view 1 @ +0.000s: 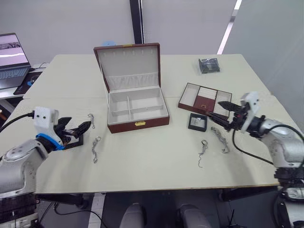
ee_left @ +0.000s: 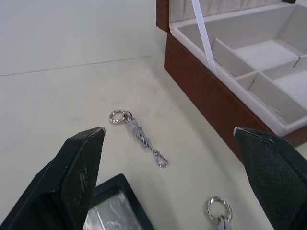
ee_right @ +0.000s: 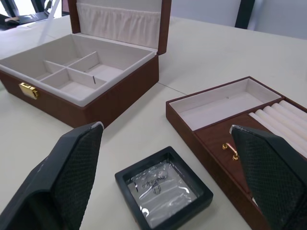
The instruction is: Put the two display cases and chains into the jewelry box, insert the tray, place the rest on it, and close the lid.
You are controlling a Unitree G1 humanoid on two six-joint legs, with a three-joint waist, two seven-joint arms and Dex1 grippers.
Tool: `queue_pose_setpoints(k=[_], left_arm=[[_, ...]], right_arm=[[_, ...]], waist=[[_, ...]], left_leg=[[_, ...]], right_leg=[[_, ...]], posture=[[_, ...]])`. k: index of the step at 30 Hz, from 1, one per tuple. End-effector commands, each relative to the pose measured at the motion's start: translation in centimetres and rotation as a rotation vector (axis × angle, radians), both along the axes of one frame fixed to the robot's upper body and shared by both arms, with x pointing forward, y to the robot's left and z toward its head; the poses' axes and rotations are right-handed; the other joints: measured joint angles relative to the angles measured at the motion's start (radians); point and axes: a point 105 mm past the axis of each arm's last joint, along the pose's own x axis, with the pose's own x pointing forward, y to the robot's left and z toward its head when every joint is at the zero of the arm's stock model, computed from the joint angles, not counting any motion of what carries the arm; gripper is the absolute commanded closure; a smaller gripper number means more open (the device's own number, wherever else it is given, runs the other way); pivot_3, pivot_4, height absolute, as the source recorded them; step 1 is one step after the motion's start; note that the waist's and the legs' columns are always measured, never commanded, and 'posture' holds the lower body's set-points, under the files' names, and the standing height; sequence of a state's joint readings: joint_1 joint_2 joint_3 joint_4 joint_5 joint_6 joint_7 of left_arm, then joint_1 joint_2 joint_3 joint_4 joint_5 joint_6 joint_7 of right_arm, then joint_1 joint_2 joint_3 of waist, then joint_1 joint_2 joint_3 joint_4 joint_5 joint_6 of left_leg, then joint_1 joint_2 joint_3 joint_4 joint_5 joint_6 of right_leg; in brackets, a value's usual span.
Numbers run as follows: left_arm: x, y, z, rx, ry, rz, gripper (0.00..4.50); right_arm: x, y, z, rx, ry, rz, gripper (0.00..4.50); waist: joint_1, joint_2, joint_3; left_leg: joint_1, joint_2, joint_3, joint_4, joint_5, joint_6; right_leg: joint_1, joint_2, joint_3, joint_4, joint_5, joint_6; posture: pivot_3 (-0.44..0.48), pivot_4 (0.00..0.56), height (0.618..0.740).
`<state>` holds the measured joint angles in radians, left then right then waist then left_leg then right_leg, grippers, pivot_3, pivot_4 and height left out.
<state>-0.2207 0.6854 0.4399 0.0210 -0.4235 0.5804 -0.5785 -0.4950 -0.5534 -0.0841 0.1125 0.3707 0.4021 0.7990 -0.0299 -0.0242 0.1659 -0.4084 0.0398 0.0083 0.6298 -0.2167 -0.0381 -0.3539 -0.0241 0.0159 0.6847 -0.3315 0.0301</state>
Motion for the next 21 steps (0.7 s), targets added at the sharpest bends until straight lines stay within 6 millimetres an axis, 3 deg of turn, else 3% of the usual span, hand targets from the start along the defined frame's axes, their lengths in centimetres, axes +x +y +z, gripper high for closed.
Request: queue_pose_setpoints(k=[1,4,8,16,17,21], left_arm=[[1.3,1.1,0.4,0.007,-0.048,0.138,0.03],[2.7,0.8,-0.5,-0.005,-0.052,0.194,0.63],[4.0,0.0,-1.7,-0.007,-0.034,0.203,1.9],[5.6,-3.2,-3.4,-0.008,0.007,0.082,4.45],[5.7,-3.7,-3.4,-0.013,0.01,0.059,4.5],[5.9,-5.8,-3.6,-0.024,0.02,-0.038,4.5]], right_arm=[[1.8,2.3,0.8,-0.032,-0.079,-0.029,0.0],[3.3,5.0,0.2,-0.072,-0.092,-0.03,0.62],[4.7,6.9,-0.5,-0.105,-0.091,-0.034,2.01],[5.2,10.4,-2.1,-0.156,-0.059,0.034,4.23],[5.2,10.7,-2.2,-0.154,-0.053,0.045,4.49],[4.7,12.2,-2.4,-0.148,-0.042,0.106,4.49]], waist=[[-0.001,0.0,0.0],[-0.001,0.0,0.0],[0.001,0.0,0.0],[0.001,0.0,0.0],[0.001,0.0,0.0],[0.0,0.0,0.0]], left_leg=[[0.0,0.0,0.0,0.0,0.0,0.0],[0.0,0.0,0.001,0.0,0.0,0.0],[-0.002,0.0,0.001,0.001,0.0,-0.001],[-0.004,0.0,0.001,0.001,0.001,-0.001],[-0.005,0.0,0.001,0.001,0.001,-0.001],[-0.01,0.0,0.005,0.003,0.002,-0.002]], right_leg=[[0.0,0.0,0.0,0.001,0.0,0.0],[-0.002,0.0,0.001,0.002,0.0,0.0],[-0.004,0.0,0.001,0.004,0.0,0.0],[-0.006,0.0,0.001,0.005,0.0,0.0],[-0.007,0.0,0.001,0.006,0.0,0.0],[-0.017,0.0,0.001,0.012,0.0,0.0]], posture=[[0.0,0.15,0.74],[0.0,0.15,0.74],[0.0,0.15,0.74],[0.0,0.15,0.74],[0.0,0.15,0.74],[0.0,0.15,0.74]])
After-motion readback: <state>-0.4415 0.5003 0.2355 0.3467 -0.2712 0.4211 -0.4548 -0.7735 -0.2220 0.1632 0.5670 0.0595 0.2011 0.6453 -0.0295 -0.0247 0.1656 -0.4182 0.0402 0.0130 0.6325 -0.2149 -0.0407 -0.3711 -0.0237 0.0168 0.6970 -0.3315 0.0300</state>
